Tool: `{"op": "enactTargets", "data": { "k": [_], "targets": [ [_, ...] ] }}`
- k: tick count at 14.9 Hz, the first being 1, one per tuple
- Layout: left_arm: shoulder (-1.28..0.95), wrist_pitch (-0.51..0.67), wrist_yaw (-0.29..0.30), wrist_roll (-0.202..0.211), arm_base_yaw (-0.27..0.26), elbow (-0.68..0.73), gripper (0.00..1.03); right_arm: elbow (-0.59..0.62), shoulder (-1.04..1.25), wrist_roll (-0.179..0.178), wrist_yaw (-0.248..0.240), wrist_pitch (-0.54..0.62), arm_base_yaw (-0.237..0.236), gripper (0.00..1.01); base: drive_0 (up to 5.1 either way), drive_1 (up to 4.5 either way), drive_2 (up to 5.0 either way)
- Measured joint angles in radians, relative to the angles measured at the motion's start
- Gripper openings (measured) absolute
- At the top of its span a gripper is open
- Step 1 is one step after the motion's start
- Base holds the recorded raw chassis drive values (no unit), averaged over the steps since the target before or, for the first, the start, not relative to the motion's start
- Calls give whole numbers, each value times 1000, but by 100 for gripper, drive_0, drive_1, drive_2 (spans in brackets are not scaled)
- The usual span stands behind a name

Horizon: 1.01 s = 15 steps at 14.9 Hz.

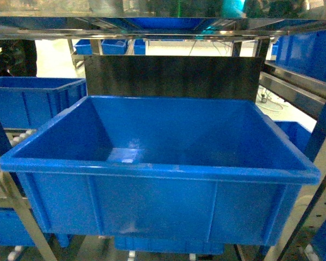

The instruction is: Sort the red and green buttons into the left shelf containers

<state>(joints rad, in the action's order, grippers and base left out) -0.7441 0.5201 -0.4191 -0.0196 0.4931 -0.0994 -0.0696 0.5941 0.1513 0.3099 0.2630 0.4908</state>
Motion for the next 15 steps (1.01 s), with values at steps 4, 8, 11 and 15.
{"op": "enactTargets", "data": {
  "k": [4, 8, 11, 15],
  "targets": [
    [-2, -3, 0, 0, 0, 0, 28, 0, 6, 0, 0, -1, 0, 32, 0, 0, 0],
    [-1, -2, 3, 0, 1, 0, 28, 0, 5, 0, -1, -1, 0, 32, -268, 297, -30],
    [1, 0, -5, 0, -5, 0, 28, 0, 0, 0, 2, 0, 0, 32, -10, -10, -10],
    [-1, -4, 0, 0, -2, 0, 28, -18, 85, -12, -107, 112, -111, 32, 0, 0, 0]
  ]
}}
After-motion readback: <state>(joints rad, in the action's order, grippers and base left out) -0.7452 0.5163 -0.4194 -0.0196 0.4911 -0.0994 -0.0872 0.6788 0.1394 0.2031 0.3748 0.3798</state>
